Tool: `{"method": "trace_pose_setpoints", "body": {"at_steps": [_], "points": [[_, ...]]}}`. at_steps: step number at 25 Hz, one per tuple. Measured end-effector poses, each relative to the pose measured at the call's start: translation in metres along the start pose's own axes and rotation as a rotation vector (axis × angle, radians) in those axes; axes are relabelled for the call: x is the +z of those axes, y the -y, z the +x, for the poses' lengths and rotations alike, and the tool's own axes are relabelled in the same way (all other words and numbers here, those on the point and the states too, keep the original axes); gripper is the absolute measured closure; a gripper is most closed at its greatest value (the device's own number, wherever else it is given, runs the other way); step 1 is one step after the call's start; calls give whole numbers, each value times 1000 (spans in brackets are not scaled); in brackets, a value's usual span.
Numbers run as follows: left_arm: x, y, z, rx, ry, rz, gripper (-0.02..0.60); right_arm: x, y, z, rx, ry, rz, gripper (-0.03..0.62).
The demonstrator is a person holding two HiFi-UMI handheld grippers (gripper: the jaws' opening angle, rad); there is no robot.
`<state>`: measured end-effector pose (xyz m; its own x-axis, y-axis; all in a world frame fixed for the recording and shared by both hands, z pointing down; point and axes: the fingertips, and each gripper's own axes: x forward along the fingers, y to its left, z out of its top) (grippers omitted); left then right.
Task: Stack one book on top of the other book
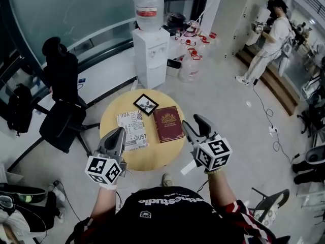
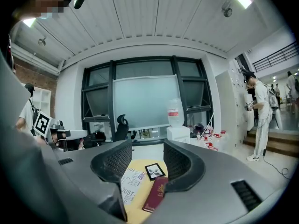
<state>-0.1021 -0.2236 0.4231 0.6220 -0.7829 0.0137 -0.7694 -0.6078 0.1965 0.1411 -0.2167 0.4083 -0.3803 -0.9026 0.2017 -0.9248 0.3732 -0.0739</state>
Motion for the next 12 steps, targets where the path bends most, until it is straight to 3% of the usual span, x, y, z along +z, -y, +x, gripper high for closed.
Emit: {"method": "trace_pose_setpoints", "body": {"at_steps": [12], "points": [[-45,21,35,-33,-81,11,565,-46,20,11,20,-93,3,375]]}}
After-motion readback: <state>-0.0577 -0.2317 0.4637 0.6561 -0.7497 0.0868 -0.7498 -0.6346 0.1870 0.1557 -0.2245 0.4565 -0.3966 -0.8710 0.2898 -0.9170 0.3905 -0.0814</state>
